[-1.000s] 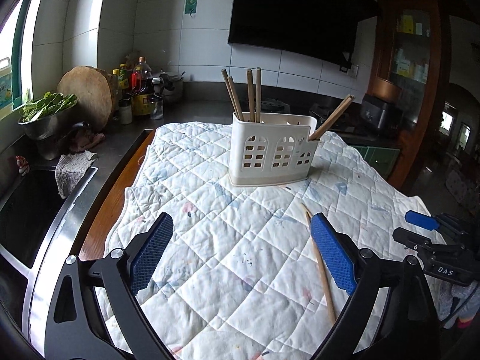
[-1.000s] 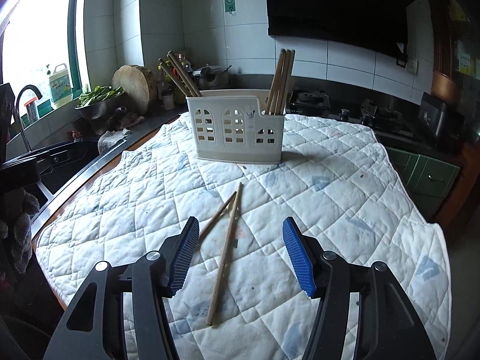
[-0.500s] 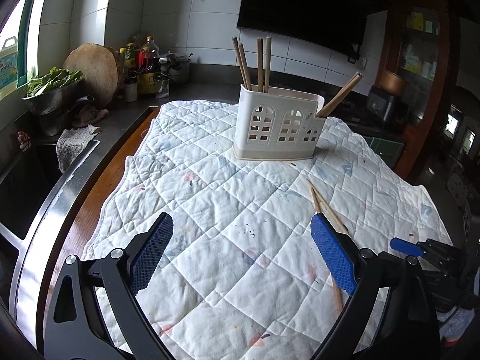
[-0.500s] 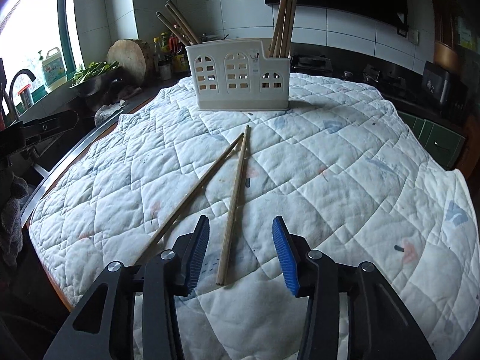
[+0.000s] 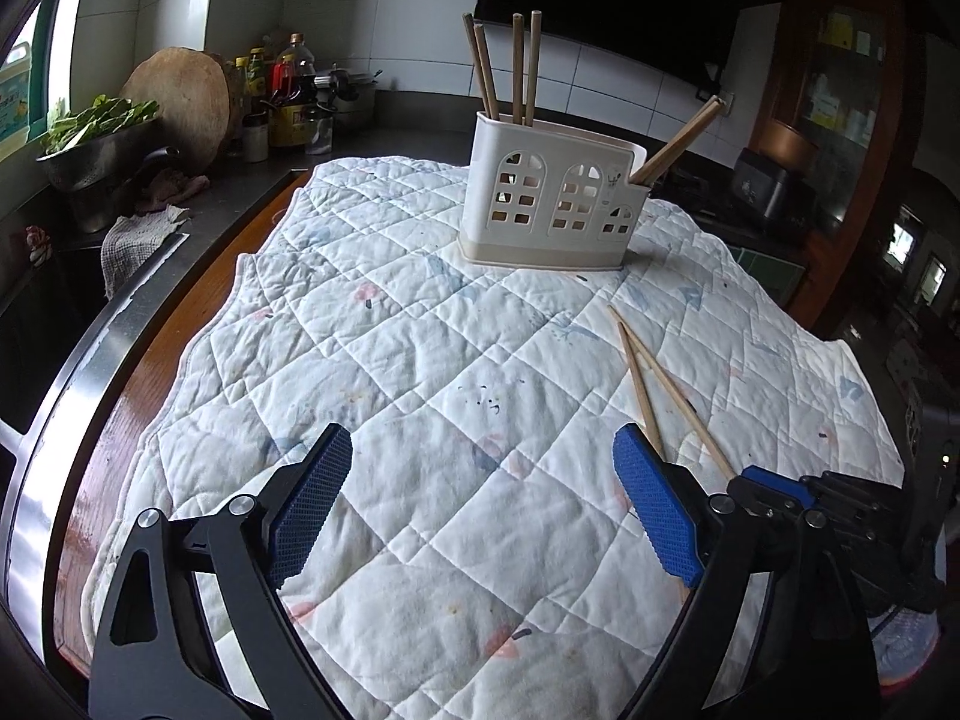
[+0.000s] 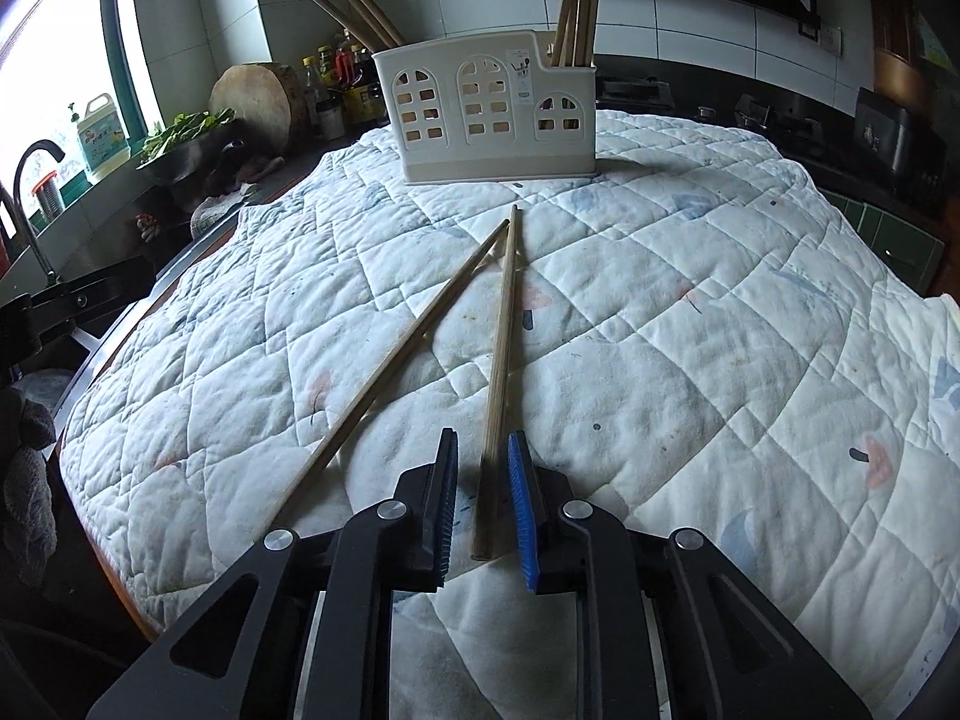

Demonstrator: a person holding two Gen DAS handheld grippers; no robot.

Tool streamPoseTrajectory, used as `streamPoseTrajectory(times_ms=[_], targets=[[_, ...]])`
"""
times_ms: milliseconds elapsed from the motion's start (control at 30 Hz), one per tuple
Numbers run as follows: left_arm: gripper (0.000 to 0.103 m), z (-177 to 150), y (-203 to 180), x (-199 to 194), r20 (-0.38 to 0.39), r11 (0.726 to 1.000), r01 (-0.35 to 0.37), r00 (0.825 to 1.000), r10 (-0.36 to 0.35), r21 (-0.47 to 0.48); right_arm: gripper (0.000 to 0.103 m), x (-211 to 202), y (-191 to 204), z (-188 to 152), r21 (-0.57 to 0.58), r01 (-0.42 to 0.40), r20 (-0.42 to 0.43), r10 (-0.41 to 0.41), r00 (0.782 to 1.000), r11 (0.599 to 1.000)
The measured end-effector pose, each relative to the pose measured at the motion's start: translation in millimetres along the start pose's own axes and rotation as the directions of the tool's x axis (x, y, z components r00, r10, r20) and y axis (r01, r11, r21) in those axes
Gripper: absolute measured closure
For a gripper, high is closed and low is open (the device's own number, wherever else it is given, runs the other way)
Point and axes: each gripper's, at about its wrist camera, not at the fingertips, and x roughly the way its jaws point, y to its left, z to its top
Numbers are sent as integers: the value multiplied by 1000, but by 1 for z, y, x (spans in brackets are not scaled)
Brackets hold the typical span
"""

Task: Organize utensils
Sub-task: 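Close the right gripper on a chopstick while the left gripper grasps the other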

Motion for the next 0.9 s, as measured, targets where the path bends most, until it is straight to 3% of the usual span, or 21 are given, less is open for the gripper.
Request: streamPoseTrajectory(times_ms=[267, 567, 900], targets=[[27, -13, -14, 5, -33, 999, 37, 999, -37, 24, 95, -2, -5, -4, 18, 15, 8, -15, 1000, 1000], [41, -31, -48, 19, -102, 984, 164, 982, -156, 66, 96, -28, -16, 0, 33, 22, 65, -24, 998, 999], [71, -48, -78, 41, -182, 962, 251, 956, -229, 104, 96, -56, -17, 12, 21, 22, 138, -24, 990, 1000]])
